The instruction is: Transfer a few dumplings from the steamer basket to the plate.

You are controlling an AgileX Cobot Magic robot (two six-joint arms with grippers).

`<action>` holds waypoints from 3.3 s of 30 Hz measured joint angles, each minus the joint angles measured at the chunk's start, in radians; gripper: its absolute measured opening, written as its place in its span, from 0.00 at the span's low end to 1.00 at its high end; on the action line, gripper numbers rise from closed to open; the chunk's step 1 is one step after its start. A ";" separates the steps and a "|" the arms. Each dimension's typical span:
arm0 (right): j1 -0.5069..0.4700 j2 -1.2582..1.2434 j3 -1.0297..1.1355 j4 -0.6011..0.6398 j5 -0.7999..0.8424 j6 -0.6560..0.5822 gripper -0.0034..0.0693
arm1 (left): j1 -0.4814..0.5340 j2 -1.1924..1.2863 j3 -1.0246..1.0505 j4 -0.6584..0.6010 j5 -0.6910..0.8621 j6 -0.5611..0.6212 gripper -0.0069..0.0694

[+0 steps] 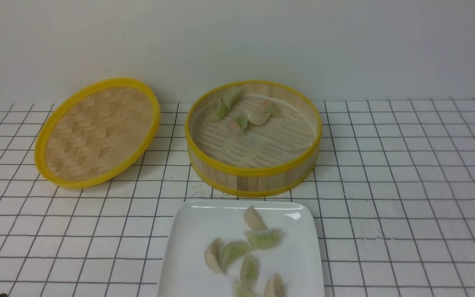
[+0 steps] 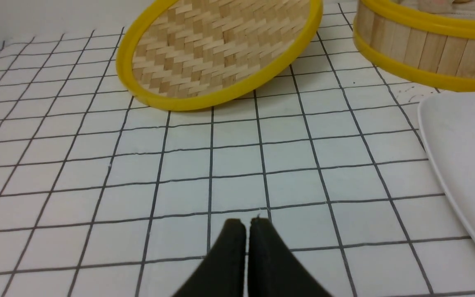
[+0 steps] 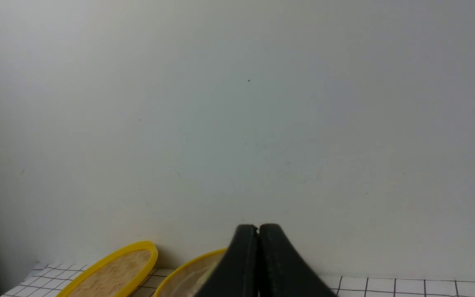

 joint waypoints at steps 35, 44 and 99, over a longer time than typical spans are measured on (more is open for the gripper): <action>0.000 0.000 0.258 0.636 -0.297 -0.678 0.03 | 0.000 0.000 0.000 -0.002 0.001 0.000 0.08; -0.208 0.000 0.395 0.656 -0.340 -0.692 0.03 | 0.000 0.000 0.000 -0.003 0.001 0.000 0.08; -0.638 0.002 0.514 0.658 -0.204 -0.669 0.03 | 0.000 0.000 0.000 -0.003 0.001 0.000 0.08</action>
